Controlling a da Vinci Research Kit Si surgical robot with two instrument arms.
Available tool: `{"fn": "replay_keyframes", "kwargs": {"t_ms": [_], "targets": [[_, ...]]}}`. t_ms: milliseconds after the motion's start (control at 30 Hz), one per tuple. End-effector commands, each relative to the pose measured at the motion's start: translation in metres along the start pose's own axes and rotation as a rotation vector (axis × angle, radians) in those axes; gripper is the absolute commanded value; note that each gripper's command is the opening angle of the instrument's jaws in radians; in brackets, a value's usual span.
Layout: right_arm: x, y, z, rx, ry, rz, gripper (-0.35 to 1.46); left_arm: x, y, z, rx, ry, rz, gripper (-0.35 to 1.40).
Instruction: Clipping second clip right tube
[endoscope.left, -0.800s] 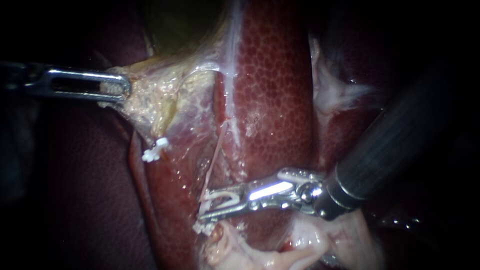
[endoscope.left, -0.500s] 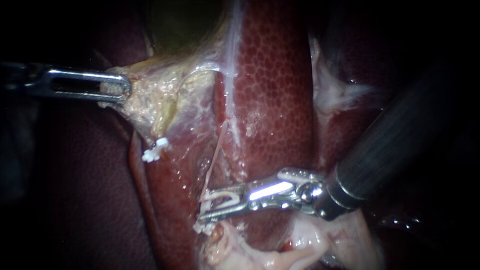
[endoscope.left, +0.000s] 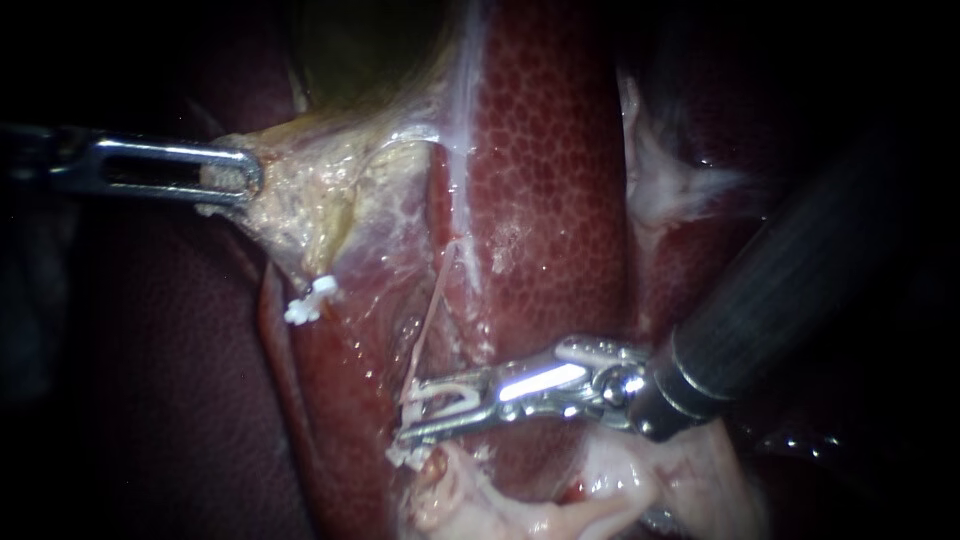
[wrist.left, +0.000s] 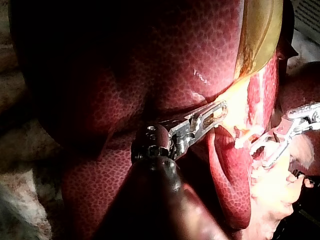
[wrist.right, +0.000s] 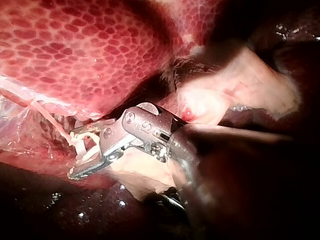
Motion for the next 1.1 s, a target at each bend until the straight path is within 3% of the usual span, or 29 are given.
{"fn": "replay_keyframes", "kwargs": {"t_ms": [33, 567, 1100], "targets": [[0.0000, -0.0001, 0.0000, 0.001, 0.000, 0.000, 0.49, 0.0000, 0.0000, 0.0000, 0.001, 0.001, 0.000, -0.35], [0.0000, -0.0008, -0.0033, 0.005, 0.000, 0.010, 0.46, 0.0001, 0.0000, 0.0000, 0.001, 0.001, 0.001, -0.35], [0.0018, -0.0017, -0.0089, -0.019, 0.025, 0.033, 0.46, 0.0002, 0.0000, 0.0001, 0.001, 0.001, 0.001, -0.35]]}}
